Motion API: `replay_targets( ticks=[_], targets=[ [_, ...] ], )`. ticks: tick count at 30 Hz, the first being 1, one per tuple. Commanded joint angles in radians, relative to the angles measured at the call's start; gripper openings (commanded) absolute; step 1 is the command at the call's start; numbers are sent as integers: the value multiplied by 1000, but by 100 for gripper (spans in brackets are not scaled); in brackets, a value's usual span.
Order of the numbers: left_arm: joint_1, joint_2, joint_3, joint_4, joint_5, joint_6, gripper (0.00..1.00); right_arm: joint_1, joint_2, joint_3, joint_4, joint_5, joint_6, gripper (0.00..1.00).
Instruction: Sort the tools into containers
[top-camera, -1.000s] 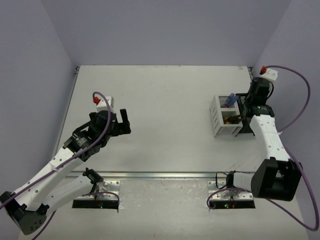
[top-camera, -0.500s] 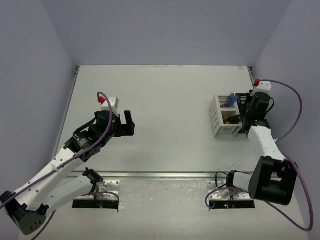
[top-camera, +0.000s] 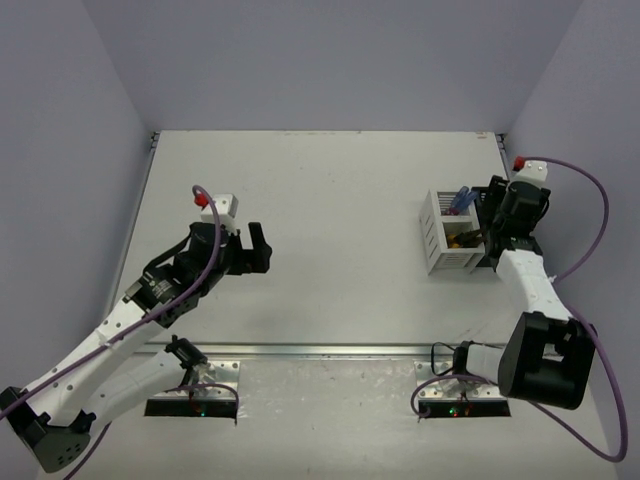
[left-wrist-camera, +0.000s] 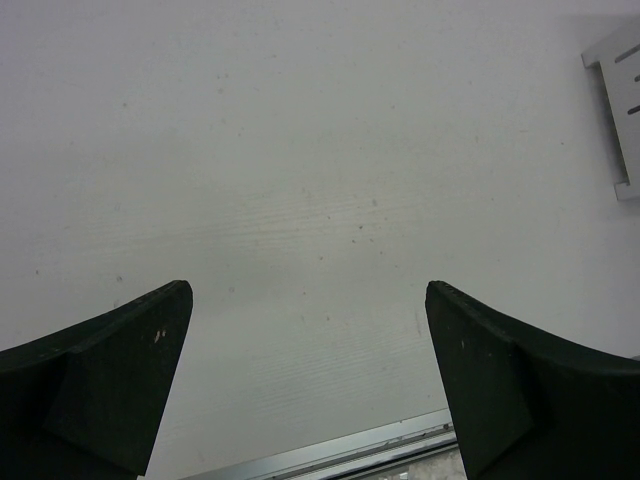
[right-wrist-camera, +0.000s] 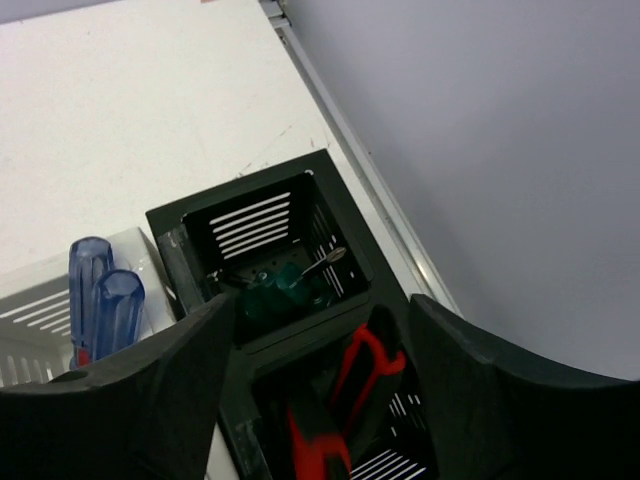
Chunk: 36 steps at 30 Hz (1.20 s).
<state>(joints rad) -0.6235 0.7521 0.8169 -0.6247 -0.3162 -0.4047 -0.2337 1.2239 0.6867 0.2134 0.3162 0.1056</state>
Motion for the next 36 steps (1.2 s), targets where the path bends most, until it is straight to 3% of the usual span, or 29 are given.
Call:
replay_targets(
  ticks=[1,7,10,12,13,14,16,20,23,32,36],
  targets=[
    [-11,-27,-1,38,5,11,100,0,-48,67,-15,67,22,75],
    [-11,-32,-4,40,-3,9,100,-1,-67,132,-117,56,54,71],
    [-9,-5,4,28,-35,3,100,0,-105,255,-312,26,204,75],
    [4,22,20,7,-77,-12,100,8,-122,401,-470,-109,301,83],
    [11,33,28,-5,-100,-23,100,17,-127,404,-541,-112,323,95],
    [20,44,36,-18,-155,-48,100,33,-131,468,-669,-169,337,99],
    [50,48,48,-38,-196,-64,100,132,-177,489,-766,-193,322,99],
    [129,-7,43,-36,-258,-82,100,307,-305,393,-858,-171,269,99],
    [174,-60,38,-39,-308,-98,100,359,-375,315,-897,-209,222,99],
    [208,-147,0,-1,-304,-77,100,398,-753,176,-1045,-313,136,99],
    [209,-179,-13,23,-280,-70,100,398,-846,63,-993,-312,150,99]
  ],
)
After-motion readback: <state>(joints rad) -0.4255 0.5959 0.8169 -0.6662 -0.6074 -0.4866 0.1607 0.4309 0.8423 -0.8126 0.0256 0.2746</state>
